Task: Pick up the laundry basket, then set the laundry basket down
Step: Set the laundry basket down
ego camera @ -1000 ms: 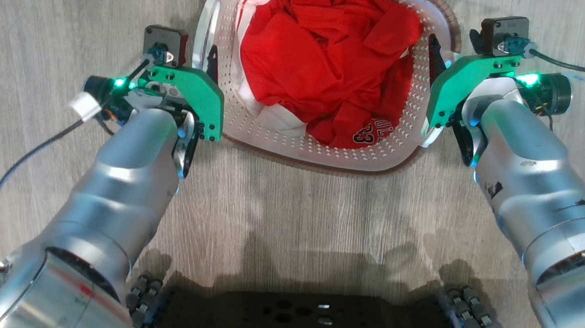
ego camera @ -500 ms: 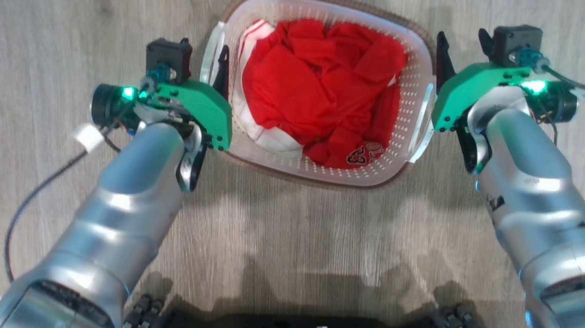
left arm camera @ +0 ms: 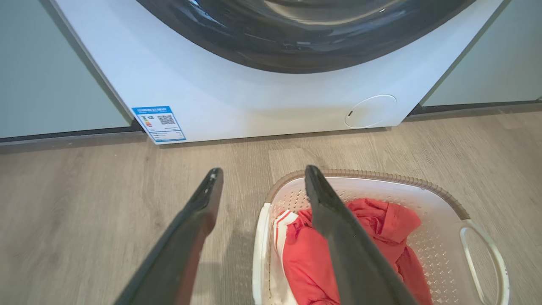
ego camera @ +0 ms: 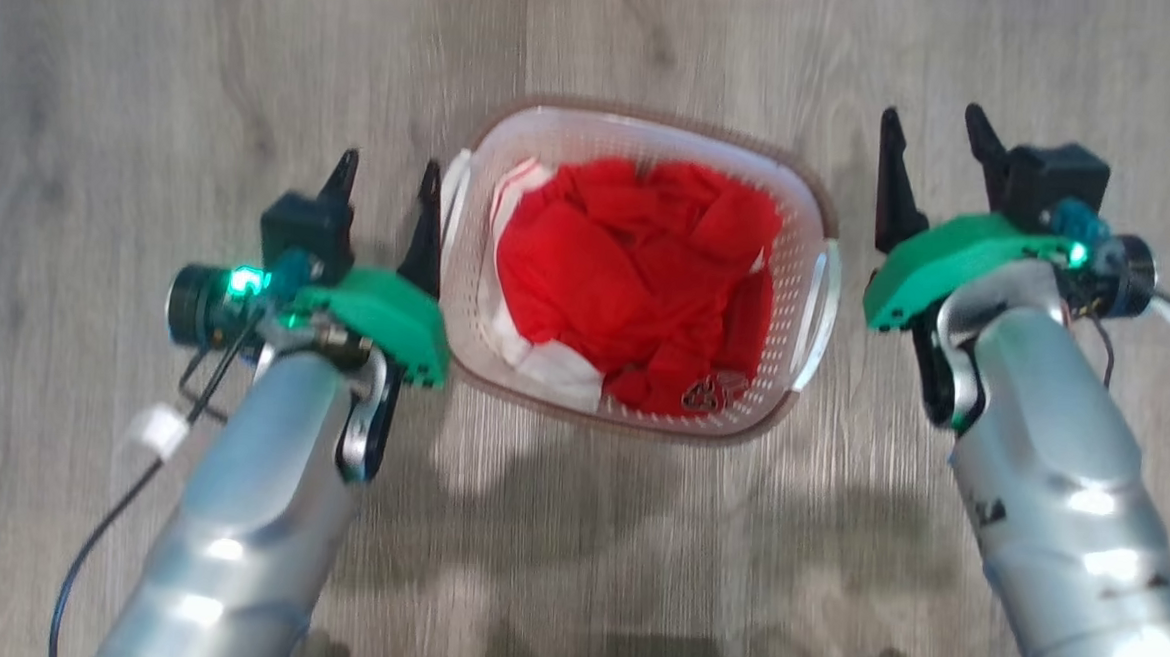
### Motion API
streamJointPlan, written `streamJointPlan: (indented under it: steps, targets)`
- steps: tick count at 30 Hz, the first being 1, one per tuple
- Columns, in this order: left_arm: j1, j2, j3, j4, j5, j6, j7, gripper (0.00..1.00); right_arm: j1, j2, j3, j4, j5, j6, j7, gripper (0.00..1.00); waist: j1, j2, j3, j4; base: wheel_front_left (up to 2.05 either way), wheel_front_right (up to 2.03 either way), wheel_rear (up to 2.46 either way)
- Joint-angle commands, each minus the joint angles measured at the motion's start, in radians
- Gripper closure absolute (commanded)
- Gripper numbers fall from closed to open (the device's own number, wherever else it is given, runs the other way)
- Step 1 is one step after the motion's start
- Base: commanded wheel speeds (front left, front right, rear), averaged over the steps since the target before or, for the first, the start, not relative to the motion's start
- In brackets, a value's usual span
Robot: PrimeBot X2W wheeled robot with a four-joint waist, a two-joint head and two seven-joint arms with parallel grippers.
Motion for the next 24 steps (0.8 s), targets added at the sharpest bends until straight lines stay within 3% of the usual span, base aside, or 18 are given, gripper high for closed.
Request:
streamJointPlan:
  steps: [1, 12, 24]
  targets:
    - [0.036, 0.016, 0.053, -0.057, 0.029, -0.006, -0.008, 0.00, 0.048, 0.017, 0.017, -0.062, -0.010, 0.005, -0.005, 0.00, 0.0000, -0.0001, -0.064, -0.005, 0.00, 0.00, 0.00]
    - [0.253, 0.008, 0.182, -0.274, 0.154, -0.023, -0.008, 0.00, 0.253, 0.017, 0.039, -0.281, -0.025, 0.005, -0.005, 0.00, 0.0000, -0.0001, -0.236, -0.024, 0.00, 0.00, 0.00]
    - [0.423, 0.000, 0.254, -0.414, 0.190, -0.020, -0.008, 0.00, 0.411, 0.017, 0.033, -0.414, -0.027, 0.005, -0.005, 0.00, 0.0000, -0.0001, -0.353, -0.036, 0.00, 0.00, 0.00]
